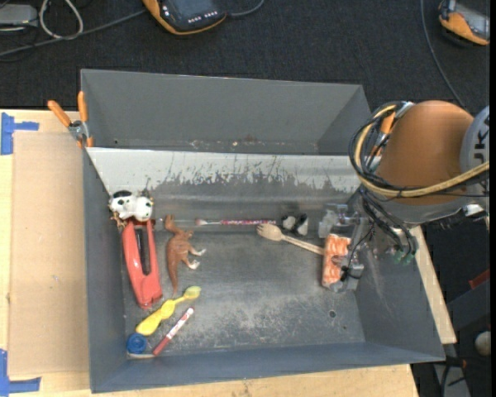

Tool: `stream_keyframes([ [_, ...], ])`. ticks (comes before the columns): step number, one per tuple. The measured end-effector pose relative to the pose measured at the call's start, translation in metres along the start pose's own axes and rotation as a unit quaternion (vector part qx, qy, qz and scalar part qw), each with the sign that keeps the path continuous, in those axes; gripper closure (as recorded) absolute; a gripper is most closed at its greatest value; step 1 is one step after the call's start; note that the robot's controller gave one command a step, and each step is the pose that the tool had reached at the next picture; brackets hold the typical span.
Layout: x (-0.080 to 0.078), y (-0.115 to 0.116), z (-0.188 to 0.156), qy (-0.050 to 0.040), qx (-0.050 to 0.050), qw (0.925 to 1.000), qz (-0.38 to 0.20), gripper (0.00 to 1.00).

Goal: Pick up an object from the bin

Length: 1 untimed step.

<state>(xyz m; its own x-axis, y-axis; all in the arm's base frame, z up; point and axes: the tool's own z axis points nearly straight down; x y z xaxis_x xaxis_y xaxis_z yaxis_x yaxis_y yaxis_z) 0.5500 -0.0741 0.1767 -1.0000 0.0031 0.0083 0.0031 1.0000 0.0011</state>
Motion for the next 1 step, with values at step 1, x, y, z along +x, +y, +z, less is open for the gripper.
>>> stream_keyframes([
  [1,-0.0013,0.0003,-0.0047,-0.0037,0.000,1.0000,-0.001,0.00],
])
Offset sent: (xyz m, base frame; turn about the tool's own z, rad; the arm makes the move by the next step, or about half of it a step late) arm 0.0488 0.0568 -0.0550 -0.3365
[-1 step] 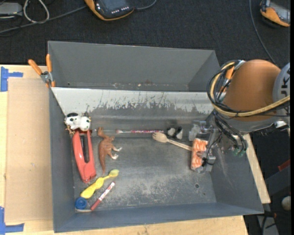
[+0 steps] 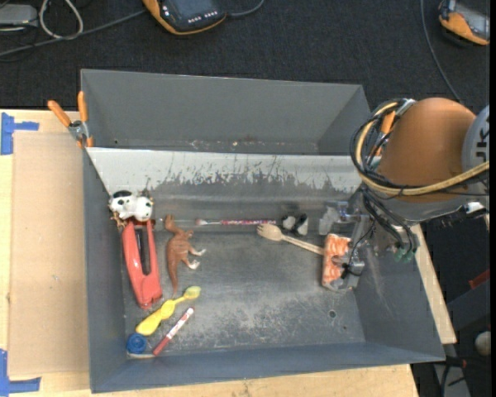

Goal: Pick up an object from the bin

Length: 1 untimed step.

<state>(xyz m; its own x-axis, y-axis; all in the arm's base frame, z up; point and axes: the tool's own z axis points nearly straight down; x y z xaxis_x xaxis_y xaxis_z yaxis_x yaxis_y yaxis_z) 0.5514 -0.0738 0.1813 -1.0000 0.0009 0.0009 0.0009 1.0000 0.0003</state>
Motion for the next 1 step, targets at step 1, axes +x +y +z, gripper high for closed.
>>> stream_keyframes([
  [1,-0.0277,0.0278,0.0287,-0.0032,0.001,0.9959,-0.090,0.00],
])
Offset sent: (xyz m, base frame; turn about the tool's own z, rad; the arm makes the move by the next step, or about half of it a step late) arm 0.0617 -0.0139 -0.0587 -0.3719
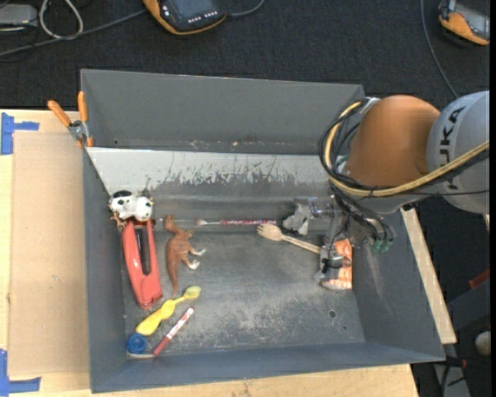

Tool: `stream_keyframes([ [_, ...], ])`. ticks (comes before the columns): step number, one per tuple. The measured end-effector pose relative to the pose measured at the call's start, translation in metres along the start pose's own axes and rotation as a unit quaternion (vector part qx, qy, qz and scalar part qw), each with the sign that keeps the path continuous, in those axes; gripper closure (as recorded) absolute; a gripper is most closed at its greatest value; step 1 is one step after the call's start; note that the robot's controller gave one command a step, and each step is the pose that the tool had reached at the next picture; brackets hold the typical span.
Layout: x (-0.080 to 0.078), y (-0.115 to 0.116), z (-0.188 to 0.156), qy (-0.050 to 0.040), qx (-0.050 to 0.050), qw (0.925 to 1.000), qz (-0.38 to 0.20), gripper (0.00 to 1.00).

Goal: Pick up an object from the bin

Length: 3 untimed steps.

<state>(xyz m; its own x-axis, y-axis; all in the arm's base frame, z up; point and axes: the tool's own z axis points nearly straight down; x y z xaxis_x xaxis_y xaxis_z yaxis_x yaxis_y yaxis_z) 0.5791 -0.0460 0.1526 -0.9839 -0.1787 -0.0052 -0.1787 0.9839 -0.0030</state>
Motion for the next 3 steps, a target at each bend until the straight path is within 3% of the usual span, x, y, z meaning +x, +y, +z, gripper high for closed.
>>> stream_keyframes([
  [1,-0.026,-0.047,0.031,0.0016,-0.002,0.9956,-0.094,1.00],
  [2,-0.026,-0.047,0.031,0.0015,-0.002,0.9956,-0.094,1.00],
  [3,-0.006,-0.044,0.038,0.0019,-0.003,0.9985,-0.054,1.00],
])
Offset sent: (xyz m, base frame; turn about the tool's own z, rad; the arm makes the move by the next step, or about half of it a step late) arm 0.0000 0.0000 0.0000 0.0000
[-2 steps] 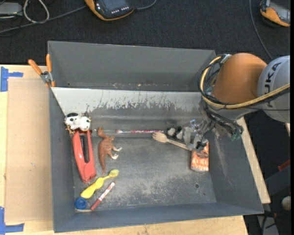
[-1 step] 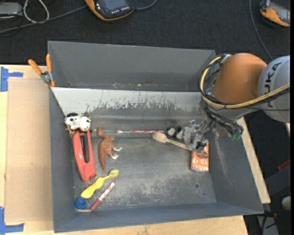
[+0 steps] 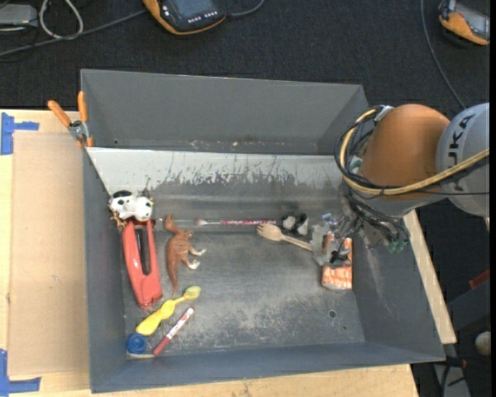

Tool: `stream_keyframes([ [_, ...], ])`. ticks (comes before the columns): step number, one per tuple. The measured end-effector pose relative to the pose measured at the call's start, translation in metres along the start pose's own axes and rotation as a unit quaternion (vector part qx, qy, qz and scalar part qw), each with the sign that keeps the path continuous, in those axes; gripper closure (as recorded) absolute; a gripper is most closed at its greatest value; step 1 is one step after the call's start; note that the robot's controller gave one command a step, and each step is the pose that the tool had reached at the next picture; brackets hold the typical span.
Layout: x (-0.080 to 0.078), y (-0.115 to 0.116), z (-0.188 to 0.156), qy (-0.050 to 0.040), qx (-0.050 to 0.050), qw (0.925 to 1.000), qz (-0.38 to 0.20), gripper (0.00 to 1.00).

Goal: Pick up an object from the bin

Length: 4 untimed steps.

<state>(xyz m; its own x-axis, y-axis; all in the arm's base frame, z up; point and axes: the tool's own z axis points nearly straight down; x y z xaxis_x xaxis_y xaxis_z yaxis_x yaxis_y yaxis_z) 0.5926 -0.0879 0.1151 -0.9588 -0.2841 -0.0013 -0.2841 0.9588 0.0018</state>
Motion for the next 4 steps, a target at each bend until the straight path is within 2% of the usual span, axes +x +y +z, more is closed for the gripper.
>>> stream_keyframes([
  [1,0.014,-0.006,0.011,-0.0008,0.000,0.9966,0.082,1.00],
  [2,0.038,-0.015,0.029,0.0004,-0.001,0.9881,0.154,0.00],
  [3,0.038,-0.015,0.029,0.0004,-0.001,0.9882,0.153,0.00],
  [4,0.014,-0.038,0.021,0.0021,-0.003,0.9942,0.107,0.00],
])
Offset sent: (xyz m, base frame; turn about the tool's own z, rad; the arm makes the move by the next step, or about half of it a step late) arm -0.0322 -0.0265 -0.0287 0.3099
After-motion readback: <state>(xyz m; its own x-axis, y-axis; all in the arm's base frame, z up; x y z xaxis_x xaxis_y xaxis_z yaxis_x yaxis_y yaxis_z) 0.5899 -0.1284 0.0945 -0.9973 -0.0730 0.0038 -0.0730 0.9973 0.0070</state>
